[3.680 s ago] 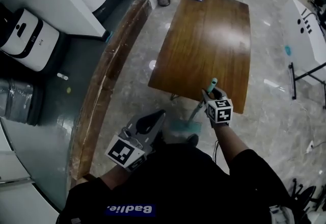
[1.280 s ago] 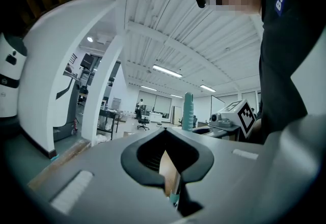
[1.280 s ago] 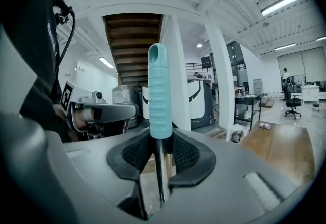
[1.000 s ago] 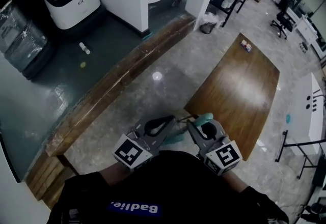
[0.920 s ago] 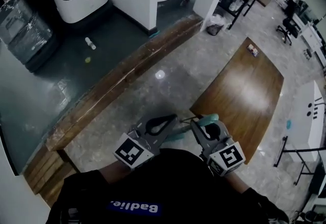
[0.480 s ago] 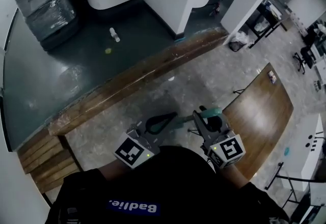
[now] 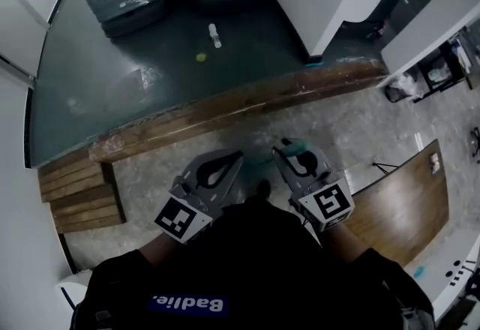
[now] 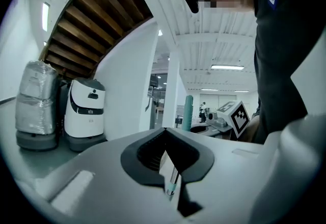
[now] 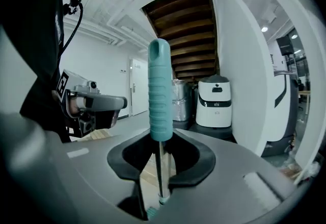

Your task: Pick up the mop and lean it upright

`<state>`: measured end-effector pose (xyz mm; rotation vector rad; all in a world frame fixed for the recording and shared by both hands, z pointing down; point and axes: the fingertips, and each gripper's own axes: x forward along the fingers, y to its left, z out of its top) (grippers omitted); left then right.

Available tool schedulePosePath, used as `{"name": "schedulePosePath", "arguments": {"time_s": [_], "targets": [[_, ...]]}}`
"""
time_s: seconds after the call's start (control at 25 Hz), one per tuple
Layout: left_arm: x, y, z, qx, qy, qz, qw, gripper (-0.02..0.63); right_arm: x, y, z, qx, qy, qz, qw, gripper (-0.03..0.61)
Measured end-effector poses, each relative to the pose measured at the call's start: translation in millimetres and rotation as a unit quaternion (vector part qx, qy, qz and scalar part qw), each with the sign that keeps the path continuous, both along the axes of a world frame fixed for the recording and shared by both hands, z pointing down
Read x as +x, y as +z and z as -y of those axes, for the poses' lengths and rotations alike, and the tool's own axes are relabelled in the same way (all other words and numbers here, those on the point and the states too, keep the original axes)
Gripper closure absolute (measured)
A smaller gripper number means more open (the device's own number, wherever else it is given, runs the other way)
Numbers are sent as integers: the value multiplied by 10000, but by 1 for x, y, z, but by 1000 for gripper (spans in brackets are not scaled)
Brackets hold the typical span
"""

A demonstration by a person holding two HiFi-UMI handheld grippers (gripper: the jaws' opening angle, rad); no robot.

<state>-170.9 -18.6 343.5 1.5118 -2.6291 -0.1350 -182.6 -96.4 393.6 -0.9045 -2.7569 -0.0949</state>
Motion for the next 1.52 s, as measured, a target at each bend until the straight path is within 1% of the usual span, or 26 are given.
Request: {"name": "schedulePosePath", "arguments": {"time_s": [0.16, 0.32, 0.48, 0.6, 0.72, 0.84, 1.0, 1.16, 1.32, 1.44, 1.52], "targets": [[-33, 1, 13, -183, -500, -54, 9986, 594, -39, 14, 2, -151, -547, -121, 9983, 477], [-59, 4, 19, -267, -890, -98, 9956, 594, -71, 37, 6, -143, -878, -310, 9955, 477], [-76, 10, 9, -285, -1201, -186, 9922, 594, -95, 58, -1, -41, -1107, -511, 9925, 477], [-88, 15, -2, -226, -1303, -258, 9909, 594, -111, 69, -8, 64, -1148, -610, 9915, 477], [-107, 18, -17, -71, -1291, -284, 9912, 594, -132, 79, -18, 210, -1104, -754, 9908, 476], [-129, 17, -35, 64, -1200, -260, 9924, 594, -148, 89, -22, 324, -848, -913, 9917, 476], [-158, 16, -62, 191, -926, -292, 9951, 594, -164, 103, -21, 544, -370, -1076, 9920, 476], [-185, 25, -84, 284, -616, -468, 9966, 594, -176, 126, -24, 809, -161, -1213, 9892, 477], [-201, 33, -97, 275, -375, -569, 9973, 594, -190, 146, -26, 930, 77, -1394, 9858, 477], [-212, 37, -101, 282, -353, -677, 9967, 594, -204, 155, -28, 988, 150, -1507, 9835, 477], [-219, 36, -101, 258, -403, -691, 9965, 594, -212, 163, -31, 1010, 56, -1600, 9819, 477]]}}
